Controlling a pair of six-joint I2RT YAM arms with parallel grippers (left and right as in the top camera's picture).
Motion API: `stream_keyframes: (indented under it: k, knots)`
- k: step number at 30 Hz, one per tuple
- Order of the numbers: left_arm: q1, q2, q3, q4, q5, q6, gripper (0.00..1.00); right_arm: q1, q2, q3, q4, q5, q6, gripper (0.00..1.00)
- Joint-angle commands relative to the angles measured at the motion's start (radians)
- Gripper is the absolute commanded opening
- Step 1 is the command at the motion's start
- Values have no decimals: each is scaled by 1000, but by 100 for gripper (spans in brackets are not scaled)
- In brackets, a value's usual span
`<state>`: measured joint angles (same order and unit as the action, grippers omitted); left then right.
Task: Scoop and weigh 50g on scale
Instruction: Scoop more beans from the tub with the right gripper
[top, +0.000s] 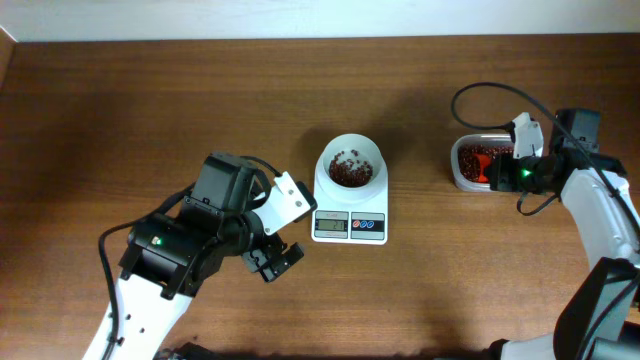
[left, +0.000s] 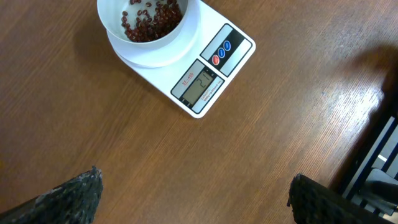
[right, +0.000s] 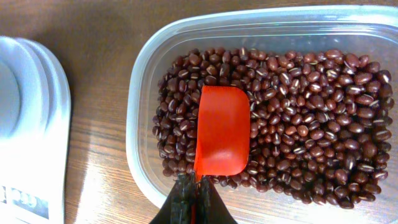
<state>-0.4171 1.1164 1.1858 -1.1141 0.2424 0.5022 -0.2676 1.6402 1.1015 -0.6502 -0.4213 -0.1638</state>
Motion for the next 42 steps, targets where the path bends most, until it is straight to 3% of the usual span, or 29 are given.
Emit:
stream_keyframes:
  k: [1,31,42]
  knots:
    - [6,-5,19,2,-3,16,99,-24,10,-3,3,-89,53,4]
    - [6,-5,19,1,-3,16,99,-278,10,-3,3,-452,95,4]
    - [6,-5,19,2,-3,16,99,-292,10,-3,-1,-625,95,4]
